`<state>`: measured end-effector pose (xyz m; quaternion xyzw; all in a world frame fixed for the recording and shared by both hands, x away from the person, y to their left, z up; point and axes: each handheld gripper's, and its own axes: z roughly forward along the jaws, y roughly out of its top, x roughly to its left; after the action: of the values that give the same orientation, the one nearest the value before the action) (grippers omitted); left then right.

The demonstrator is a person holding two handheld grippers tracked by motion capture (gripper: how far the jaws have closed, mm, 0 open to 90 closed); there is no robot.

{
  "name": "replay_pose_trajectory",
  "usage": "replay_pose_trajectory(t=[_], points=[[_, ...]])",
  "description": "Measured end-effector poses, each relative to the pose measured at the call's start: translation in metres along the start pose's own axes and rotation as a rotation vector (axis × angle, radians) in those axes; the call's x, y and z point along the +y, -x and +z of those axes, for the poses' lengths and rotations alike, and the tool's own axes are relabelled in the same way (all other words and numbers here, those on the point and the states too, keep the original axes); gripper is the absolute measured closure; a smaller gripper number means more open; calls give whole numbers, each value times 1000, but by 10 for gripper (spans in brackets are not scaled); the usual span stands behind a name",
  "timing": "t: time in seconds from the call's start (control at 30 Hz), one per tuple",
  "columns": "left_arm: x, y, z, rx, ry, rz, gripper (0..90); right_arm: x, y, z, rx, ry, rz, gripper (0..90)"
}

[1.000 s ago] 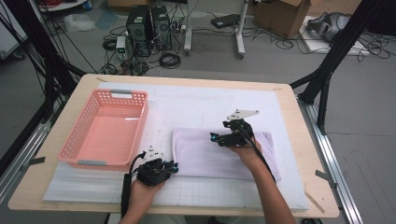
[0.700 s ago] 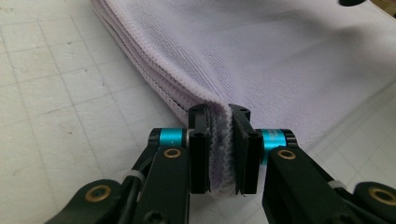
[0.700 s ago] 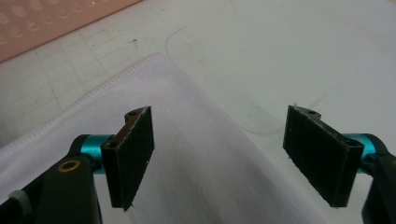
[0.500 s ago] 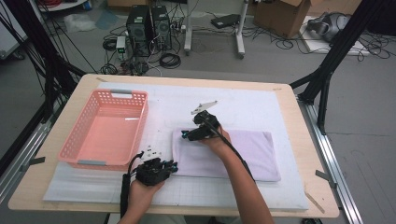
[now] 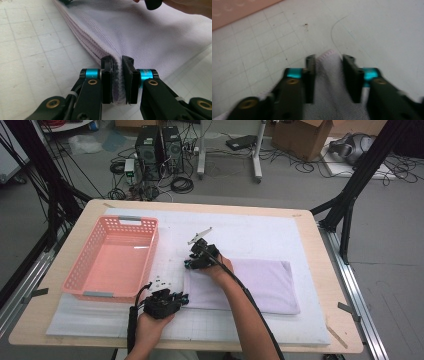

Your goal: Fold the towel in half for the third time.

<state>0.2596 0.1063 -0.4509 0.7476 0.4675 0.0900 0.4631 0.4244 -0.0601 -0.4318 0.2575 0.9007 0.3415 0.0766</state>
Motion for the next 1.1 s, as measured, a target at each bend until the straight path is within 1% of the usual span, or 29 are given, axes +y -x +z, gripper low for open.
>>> replay_pose_trajectory(t=[0.03, 0.07, 0.1, 0.17, 0.2, 0.3, 0.4, 0.47, 0.53, 0.63, 0.73, 0.8, 0.87, 1.1], points=[[0, 0, -1, 0, 0, 2, 794, 1, -4, -1, -17, -4, -23, 803], [0, -1, -2, 2, 3, -5, 795, 1, -6, -1, -28, -4, -45, 815], [1, -1, -3, 1, 5, -9, 796, 2, -7, -1, -26, 1, -49, 822], [2, -1, -6, -1, 11, -8, 799, 2, -6, -2, -7, 24, -30, 827], [2, 0, -8, -1, 16, -7, 800, 2, -6, -3, 6, 45, -21, 827], [5, 0, -12, 2, 42, -9, 804, 6, -6, -10, 21, 109, -11, 828], [10, 2, -18, -26, 83, -15, 804, 6, -3, -21, 33, 159, 3, 828], [14, 6, -18, -48, 103, -17, 804, 5, -2, -28, 35, 177, 11, 828], [20, 15, -16, -68, 114, 2, 804, 3, 0, -35, 39, 202, 8, 827], [27, 27, -10, -96, 115, 24, 804, 0, 3, -45, 47, 219, 11, 828], [34, 36, -2, -121, 111, 35, 804, -5, 7, -57, 36, 229, 12, 828], [39, 42, 3, -129, 102, 50, 804, -9, 11, -66, 24, 236, 19, 828], [43, 47, 9, -139, 94, 65, 804, -15, 16, -74, 17, 246, 30, 828], [54, 67, 28, -172, 69, 86, 802, -37, 31, -99, -16, 280, 75, 828]])
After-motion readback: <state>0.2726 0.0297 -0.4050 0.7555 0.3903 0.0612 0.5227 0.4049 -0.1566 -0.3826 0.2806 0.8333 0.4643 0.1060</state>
